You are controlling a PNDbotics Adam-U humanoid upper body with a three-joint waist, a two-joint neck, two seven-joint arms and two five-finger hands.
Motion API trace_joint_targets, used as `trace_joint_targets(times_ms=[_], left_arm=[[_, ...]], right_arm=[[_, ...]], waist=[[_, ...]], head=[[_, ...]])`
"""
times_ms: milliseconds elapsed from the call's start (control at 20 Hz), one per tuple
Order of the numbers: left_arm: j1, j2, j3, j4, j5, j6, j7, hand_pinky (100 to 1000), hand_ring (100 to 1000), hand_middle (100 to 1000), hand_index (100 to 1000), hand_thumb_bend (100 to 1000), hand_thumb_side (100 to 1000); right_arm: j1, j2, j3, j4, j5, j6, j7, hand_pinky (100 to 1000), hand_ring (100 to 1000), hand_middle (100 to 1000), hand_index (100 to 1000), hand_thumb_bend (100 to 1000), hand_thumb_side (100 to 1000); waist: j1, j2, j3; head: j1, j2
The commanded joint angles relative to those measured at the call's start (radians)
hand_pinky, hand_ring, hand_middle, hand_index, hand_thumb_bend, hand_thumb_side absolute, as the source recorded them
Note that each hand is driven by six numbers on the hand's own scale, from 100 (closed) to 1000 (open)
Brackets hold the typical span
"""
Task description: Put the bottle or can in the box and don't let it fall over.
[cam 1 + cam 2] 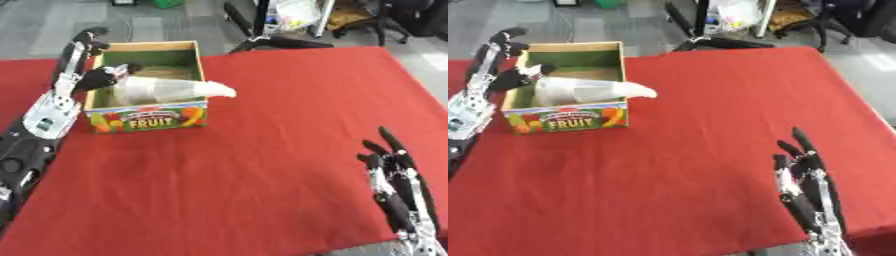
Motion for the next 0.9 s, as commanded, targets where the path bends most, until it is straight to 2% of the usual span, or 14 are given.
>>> trace_joint_targets(times_ms=[50, 350, 550, 650, 750, 900], left_arm=[[0.019, 0.054, 0.016, -0.089, 0.051, -0.014, 0.012, 839, 777, 857, 857, 806, 509], [0.161, 0.090, 0.049, -0.261, 0.156, -0.026, 0.031, 815, 753, 829, 847, 744, 514], [0.275, 0.114, 0.067, -0.397, 0.232, -0.050, 0.006, 799, 737, 810, 845, 720, 529], [0.392, 0.134, 0.090, -0.647, 0.307, 0.041, 0.013, 791, 729, 804, 845, 712, 540], [0.490, 0.134, 0.119, -0.843, 0.330, 0.129, 0.023, 784, 718, 800, 849, 701, 555], [0.598, 0.102, 0.153, -0.998, 0.313, 0.193, 0.032, 778, 709, 796, 849, 694, 565]], right_arm=[[-0.003, -0.014, -0.007, -0.009, -0.003, -0.001, -0.002, 791, 889, 1000, 948, 100, 470], [0.008, -0.021, -0.016, -0.008, 0.003, -0.002, -0.011, 792, 890, 1000, 948, 100, 470], [0.016, -0.027, -0.024, -0.008, 0.007, -0.002, -0.020, 792, 890, 1000, 949, 100, 470], [0.019, -0.029, -0.026, -0.007, 0.009, -0.002, -0.024, 792, 890, 1000, 949, 100, 470], [0.023, -0.031, -0.029, -0.006, 0.012, -0.003, -0.027, 792, 890, 1000, 949, 100, 470], [0.029, -0.034, -0.034, -0.005, 0.014, -0.004, -0.032, 792, 890, 1000, 949, 100, 470]], waist=[[0.002, -0.019, 0.006], [0.008, -0.024, 0.035], [0.012, -0.026, 0.058], [0.014, -0.027, 0.068], [0.017, -0.030, 0.080], [0.021, -0.035, 0.095]], head=[[-0.008, -0.010], [-0.023, -0.006], [-0.032, -0.003], [-0.036, -0.002], [-0.038, 0.001], [-0.045, 0.005]])
